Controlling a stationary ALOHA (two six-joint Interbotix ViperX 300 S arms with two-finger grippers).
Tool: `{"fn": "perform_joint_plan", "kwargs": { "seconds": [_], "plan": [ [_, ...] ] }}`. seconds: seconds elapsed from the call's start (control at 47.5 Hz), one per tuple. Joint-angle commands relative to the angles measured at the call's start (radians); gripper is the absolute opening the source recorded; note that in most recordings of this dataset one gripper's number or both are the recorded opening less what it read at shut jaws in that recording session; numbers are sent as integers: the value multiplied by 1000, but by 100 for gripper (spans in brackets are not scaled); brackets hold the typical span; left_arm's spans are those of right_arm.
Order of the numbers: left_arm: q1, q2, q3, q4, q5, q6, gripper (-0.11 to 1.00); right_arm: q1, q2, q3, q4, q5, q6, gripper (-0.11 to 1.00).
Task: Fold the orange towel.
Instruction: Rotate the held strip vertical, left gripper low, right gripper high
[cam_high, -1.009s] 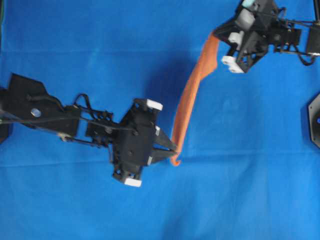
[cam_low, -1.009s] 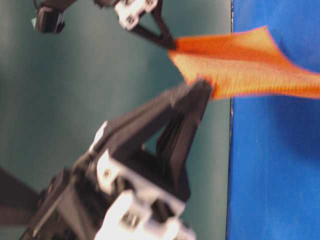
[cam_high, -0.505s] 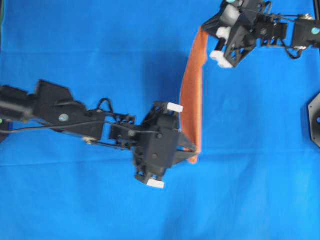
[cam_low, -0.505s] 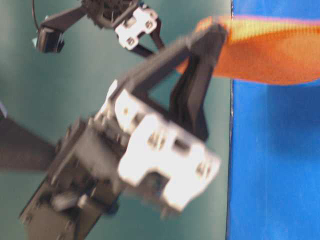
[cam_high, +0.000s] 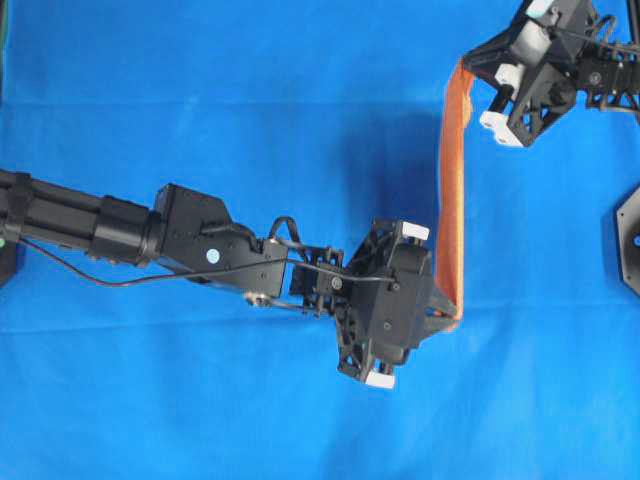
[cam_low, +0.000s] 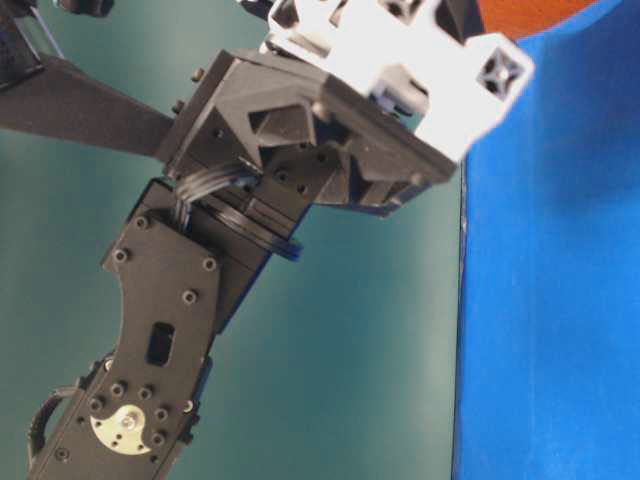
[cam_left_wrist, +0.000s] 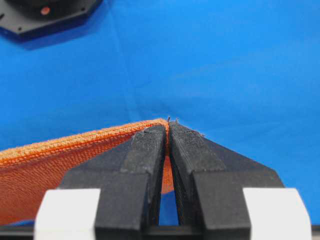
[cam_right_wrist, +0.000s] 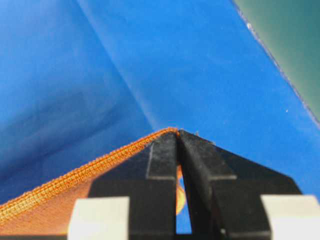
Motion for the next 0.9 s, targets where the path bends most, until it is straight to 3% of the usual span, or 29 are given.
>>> {"fn": "perform_joint_plan", "kwargs": {
  "seconds": [0.0,0.147,0.463,0.736,0.883],
  "plan": [
    [-49,-31,5,-5,-6,-5,1,-32,49,-40,-3,-31,-2,3],
    [-51,-75,114,-9,-8,-28,1,-28,216,-106,-5,-135,-3,3],
    [-69,-178,374,-9,-86,-199,1,31,425,-282,-15,-201,-8,3],
    [-67,-199,453,-11,-133,-218,2,52,456,-310,-14,-201,-18,3],
    [-60,-201,460,-9,-133,-218,12,52,456,-296,-11,-206,-17,3]
  ]
}}
